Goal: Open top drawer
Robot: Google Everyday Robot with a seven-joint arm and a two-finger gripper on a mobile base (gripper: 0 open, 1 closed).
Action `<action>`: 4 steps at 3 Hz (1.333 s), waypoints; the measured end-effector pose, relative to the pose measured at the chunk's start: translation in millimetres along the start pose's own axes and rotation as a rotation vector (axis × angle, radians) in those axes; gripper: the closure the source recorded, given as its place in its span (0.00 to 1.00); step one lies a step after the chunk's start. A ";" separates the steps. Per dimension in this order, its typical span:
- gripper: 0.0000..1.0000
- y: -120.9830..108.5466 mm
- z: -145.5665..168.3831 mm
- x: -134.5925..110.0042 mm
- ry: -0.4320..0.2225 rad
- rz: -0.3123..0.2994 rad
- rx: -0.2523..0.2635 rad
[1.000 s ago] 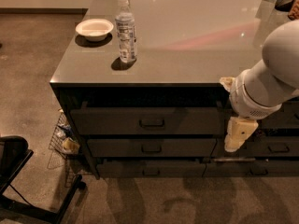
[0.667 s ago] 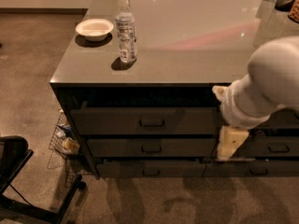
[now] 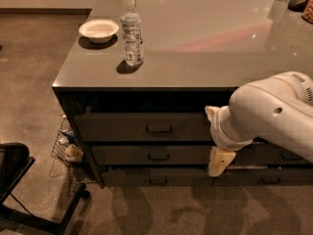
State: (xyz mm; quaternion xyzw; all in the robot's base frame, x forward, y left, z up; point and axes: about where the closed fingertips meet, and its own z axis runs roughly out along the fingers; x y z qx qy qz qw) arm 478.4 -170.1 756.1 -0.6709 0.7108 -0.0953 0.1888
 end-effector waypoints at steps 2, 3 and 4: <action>0.00 -16.0 53.8 8.1 0.081 -0.035 -0.014; 0.00 -31.7 73.3 21.9 0.106 -0.033 -0.020; 0.00 -49.2 88.8 36.2 0.127 -0.034 -0.044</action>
Offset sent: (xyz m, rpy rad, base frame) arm 0.0625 -0.0169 -0.0681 -0.1296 0.0185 -0.0168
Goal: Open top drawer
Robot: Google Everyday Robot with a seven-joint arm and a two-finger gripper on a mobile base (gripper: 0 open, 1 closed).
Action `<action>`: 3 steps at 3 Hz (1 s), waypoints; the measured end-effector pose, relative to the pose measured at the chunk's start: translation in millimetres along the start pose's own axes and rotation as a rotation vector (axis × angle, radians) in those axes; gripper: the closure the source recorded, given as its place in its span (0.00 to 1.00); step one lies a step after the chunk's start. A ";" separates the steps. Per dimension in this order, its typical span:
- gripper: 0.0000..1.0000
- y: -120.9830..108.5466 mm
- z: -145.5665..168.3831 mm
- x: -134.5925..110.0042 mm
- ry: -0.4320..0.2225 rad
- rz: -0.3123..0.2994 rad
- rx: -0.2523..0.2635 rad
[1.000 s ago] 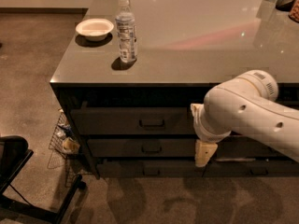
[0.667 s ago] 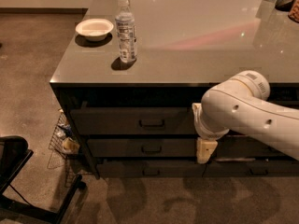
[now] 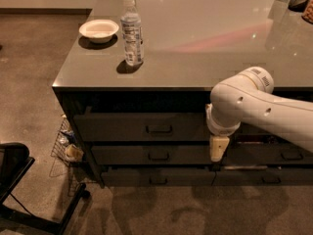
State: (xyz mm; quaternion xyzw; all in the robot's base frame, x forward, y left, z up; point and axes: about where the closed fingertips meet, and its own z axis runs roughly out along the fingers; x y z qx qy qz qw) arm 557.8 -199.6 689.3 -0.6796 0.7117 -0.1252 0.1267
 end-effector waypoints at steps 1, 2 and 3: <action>0.00 -10.8 16.8 9.2 0.000 0.011 -0.033; 0.00 -17.4 31.1 5.5 -0.015 0.007 -0.060; 0.17 -13.6 40.7 -3.0 -0.028 0.013 -0.086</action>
Offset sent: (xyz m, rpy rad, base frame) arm 0.0414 -0.0020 -0.0340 0.0385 0.0866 0.0102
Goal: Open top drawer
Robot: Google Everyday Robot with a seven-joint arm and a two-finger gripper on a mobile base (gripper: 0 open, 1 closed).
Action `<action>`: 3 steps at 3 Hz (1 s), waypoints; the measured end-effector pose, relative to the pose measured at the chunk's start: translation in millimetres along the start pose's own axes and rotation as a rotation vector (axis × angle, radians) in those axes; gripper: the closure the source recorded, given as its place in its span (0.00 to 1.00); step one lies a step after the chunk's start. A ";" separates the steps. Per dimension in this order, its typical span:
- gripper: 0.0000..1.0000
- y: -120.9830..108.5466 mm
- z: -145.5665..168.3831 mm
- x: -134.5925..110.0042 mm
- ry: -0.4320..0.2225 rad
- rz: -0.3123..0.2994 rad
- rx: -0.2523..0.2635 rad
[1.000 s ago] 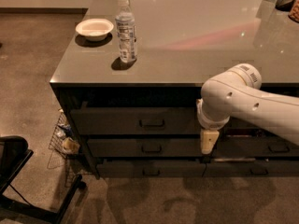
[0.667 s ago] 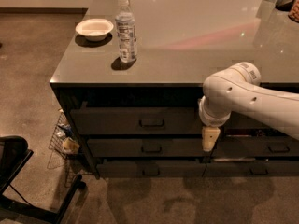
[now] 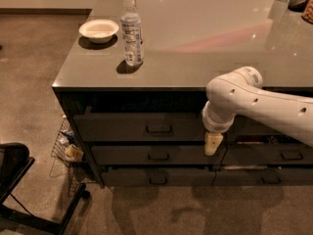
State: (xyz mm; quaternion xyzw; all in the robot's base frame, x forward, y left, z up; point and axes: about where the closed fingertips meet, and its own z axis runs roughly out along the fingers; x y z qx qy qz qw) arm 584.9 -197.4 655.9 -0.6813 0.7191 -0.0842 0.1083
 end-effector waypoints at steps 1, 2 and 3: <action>0.47 37.7 -21.3 -3.7 0.003 0.034 -0.054; 0.71 83.3 -51.3 -1.2 0.018 0.050 -0.113; 0.94 129.7 -85.9 5.8 0.049 0.090 -0.157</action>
Offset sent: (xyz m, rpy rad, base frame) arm -0.1560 0.0047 0.0476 -0.0047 0.1881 -0.0687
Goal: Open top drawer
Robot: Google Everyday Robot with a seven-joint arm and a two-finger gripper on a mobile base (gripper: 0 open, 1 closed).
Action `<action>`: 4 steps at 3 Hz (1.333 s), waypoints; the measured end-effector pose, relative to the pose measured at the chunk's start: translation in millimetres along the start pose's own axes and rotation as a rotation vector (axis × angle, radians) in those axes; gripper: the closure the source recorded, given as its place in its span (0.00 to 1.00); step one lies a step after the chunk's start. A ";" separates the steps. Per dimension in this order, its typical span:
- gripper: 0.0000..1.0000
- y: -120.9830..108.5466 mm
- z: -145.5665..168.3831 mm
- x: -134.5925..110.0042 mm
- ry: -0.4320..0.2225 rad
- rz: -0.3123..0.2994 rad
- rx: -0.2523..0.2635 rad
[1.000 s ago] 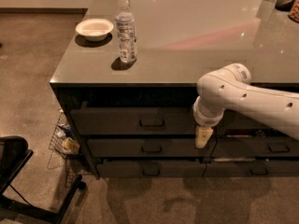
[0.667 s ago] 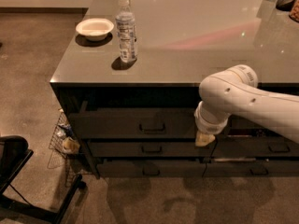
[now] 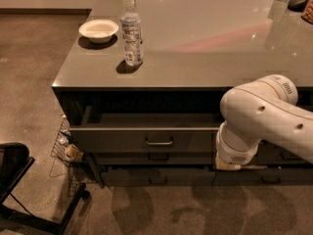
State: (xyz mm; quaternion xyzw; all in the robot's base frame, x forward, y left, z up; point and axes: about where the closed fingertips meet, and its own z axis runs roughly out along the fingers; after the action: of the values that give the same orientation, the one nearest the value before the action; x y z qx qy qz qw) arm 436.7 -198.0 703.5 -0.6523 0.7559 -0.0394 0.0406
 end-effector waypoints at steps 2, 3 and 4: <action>1.00 -10.5 -3.6 -5.9 -0.020 -0.026 0.046; 1.00 -53.4 0.6 -16.0 -0.091 -0.062 0.129; 1.00 -92.5 0.3 -26.4 -0.167 -0.084 0.203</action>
Offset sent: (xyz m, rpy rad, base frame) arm 0.0441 0.0144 0.0014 0.0406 -0.1242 0.0825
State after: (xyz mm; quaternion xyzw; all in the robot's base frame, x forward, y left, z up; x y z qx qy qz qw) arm 531.5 -185.4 713.8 -0.6769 0.7140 -0.0629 0.1678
